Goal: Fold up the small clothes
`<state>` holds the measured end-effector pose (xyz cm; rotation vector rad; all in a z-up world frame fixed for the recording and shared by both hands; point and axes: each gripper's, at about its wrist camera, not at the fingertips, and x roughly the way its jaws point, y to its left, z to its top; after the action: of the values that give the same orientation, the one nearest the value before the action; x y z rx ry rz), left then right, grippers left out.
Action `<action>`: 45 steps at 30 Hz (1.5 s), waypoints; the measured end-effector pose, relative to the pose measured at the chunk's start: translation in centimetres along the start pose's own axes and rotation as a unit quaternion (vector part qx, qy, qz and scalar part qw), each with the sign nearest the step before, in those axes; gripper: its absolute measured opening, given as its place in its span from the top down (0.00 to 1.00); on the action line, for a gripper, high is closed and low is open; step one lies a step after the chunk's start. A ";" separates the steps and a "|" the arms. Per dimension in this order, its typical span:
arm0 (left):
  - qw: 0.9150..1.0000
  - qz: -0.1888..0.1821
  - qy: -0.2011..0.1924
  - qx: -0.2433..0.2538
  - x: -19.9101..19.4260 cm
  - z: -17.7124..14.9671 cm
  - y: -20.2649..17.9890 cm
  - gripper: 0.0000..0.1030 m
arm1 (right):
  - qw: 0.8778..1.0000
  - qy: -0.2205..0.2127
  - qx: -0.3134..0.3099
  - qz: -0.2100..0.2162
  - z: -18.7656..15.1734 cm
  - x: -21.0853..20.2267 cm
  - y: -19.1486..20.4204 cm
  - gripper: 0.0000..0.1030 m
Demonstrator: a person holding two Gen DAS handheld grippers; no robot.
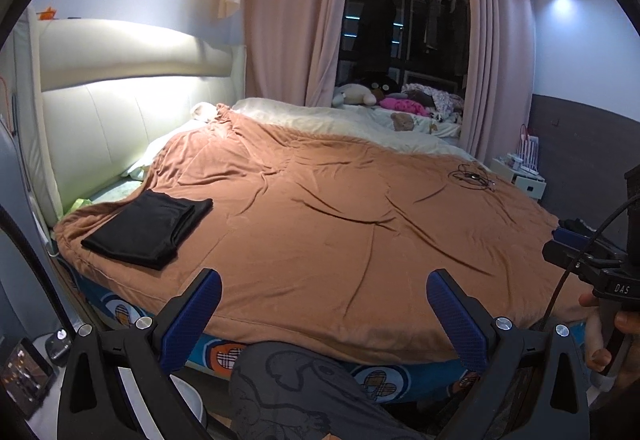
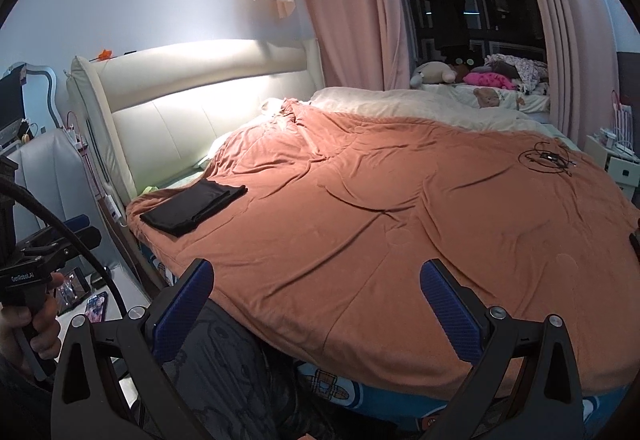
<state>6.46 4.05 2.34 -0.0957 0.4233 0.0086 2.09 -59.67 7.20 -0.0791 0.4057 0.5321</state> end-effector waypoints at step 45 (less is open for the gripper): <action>1.000 -0.015 -0.004 0.016 -2.6 -0.8 -2.2 0.00 | 1.000 -0.014 0.012 -0.012 -2.0 -2.5 0.2 0.00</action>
<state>3.80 1.80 2.88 -0.0703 0.4144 -0.0282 -0.73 -61.03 6.36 -0.0541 0.3831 0.5037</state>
